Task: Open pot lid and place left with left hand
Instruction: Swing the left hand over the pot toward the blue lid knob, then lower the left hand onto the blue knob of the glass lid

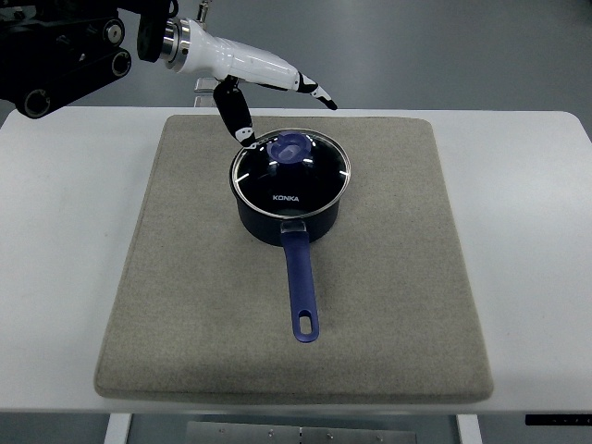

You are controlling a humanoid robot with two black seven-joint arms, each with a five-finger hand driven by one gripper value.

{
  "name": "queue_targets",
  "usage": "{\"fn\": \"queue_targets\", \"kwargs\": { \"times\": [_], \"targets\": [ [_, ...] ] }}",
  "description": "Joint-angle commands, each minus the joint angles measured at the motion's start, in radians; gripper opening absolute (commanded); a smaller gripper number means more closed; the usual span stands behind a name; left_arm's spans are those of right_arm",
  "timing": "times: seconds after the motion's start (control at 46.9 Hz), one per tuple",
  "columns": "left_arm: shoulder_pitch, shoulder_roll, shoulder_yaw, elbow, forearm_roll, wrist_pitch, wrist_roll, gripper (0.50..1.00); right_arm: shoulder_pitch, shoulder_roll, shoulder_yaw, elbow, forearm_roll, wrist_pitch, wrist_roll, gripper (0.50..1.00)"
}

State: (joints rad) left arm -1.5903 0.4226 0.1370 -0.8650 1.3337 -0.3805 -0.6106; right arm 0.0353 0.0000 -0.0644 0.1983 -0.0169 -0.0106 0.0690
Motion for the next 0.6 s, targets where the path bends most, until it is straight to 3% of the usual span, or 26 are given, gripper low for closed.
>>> {"fn": "queue_targets", "kwargs": {
  "times": [0.0,0.299,0.576],
  "targets": [
    [0.000,-0.001,0.001,0.001,0.028,0.000,0.000,0.975,0.000,0.000,0.000,0.000,0.000,0.000,0.000,0.917],
    [-0.014,-0.002,0.000,0.004,0.188,0.003,0.000,0.943,0.000,0.000,0.000,0.001,0.000,0.000,0.000,0.917],
    [-0.046,-0.047,0.000,-0.006,0.228,0.003,0.000,0.949,0.000,0.000,0.000,0.000,0.000,0.000,0.000,0.917]
  ]
}}
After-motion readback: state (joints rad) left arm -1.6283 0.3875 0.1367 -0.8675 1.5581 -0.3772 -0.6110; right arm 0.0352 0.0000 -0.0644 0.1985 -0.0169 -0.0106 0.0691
